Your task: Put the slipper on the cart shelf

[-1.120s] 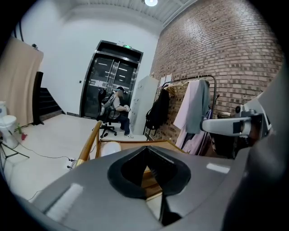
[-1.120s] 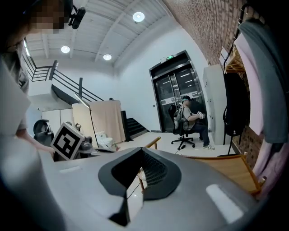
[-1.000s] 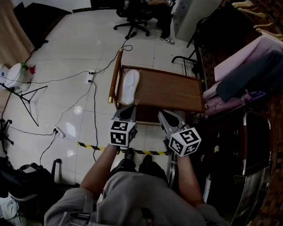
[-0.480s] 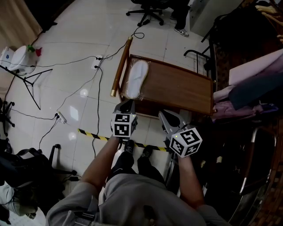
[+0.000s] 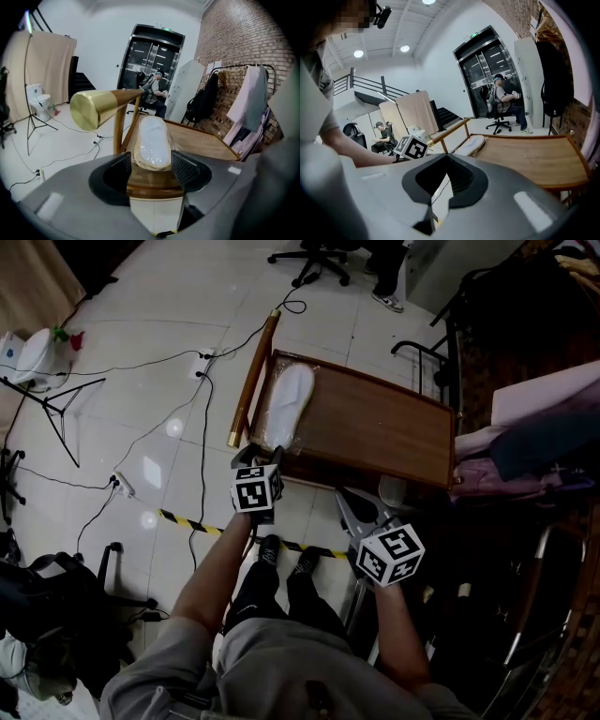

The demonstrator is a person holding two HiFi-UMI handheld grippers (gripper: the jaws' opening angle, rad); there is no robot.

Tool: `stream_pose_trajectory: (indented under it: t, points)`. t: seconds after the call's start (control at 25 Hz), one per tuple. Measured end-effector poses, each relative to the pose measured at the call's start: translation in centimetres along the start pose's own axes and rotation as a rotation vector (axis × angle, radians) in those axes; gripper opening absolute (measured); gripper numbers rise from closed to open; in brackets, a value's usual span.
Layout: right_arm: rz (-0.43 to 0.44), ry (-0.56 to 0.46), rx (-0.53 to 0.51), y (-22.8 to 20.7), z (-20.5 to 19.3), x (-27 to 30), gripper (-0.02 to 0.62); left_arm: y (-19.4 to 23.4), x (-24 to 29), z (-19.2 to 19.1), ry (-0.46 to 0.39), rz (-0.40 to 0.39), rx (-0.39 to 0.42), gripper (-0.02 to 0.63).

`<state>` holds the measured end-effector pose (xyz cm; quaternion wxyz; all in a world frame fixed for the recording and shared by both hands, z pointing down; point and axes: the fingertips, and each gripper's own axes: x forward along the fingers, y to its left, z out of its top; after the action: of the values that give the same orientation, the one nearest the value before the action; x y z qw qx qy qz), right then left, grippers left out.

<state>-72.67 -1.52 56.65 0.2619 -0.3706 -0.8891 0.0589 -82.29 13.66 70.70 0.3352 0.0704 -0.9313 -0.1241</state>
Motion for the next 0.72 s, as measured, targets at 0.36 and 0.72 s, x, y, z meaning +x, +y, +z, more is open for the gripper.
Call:
stream_pose_trajectory:
  t: [0.36, 0.72]
  points:
    - [-0.032, 0.021, 0.031, -2.0, -1.1, -0.3, -0.002, 0.4, 2.8, -1.1, 0.068, 0.020, -0.083, 0.291]
    - [-0.041, 0.019, 0.045, -2.2, -1.5, -0.8, -0.002, -0.2, 2.5, -0.8, 0.047, 0.017, -0.098, 0.177]
